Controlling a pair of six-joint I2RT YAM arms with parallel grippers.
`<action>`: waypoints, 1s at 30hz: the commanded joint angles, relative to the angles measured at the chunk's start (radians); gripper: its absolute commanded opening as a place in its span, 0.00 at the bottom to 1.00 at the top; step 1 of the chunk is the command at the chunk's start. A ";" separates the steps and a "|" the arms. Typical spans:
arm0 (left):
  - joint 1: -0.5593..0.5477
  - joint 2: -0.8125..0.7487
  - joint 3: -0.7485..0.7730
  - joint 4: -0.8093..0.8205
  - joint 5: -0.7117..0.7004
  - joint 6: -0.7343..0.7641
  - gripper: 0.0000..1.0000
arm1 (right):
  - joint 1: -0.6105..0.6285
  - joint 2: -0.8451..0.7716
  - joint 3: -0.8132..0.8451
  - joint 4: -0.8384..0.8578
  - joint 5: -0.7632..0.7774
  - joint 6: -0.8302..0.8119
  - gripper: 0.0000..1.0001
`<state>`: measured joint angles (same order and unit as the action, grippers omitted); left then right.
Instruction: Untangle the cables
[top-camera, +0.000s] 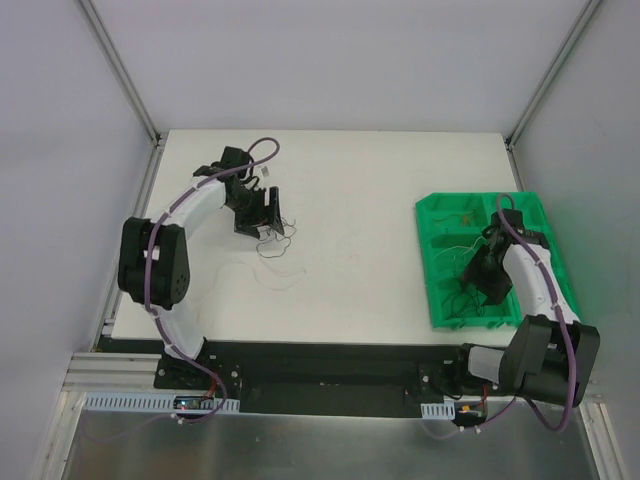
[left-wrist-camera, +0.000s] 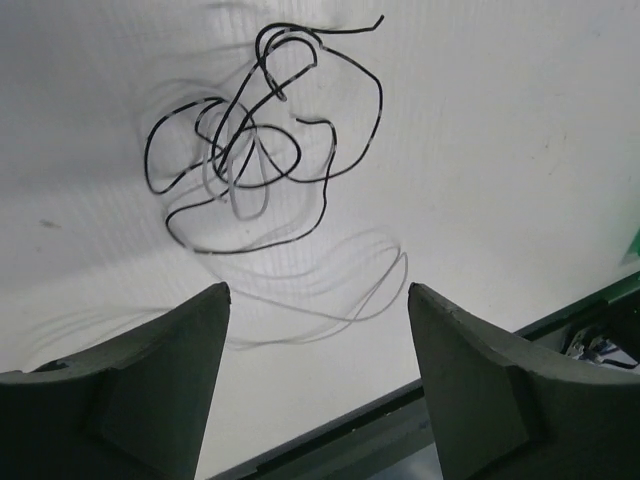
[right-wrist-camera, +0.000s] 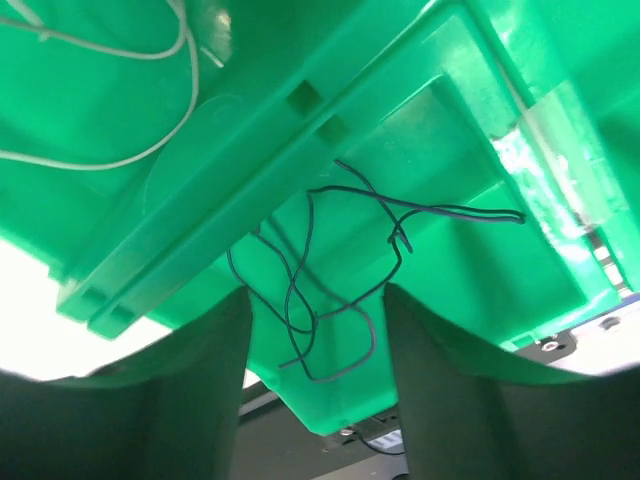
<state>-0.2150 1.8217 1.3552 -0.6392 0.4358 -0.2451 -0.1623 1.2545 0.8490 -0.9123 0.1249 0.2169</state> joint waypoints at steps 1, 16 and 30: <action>0.011 -0.192 -0.025 -0.027 -0.156 -0.005 0.73 | 0.010 -0.144 0.094 -0.057 0.016 -0.071 0.66; 0.095 -0.060 -0.085 -0.007 0.004 0.044 0.63 | 0.322 -0.075 0.280 0.119 -0.264 -0.134 0.74; -0.006 0.136 0.070 0.032 0.130 -0.028 0.00 | 0.584 0.172 0.464 0.115 -0.412 -0.149 0.73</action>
<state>-0.1547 2.0403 1.4155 -0.5987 0.5140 -0.2558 0.3939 1.3808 1.2171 -0.7914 -0.2108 0.0929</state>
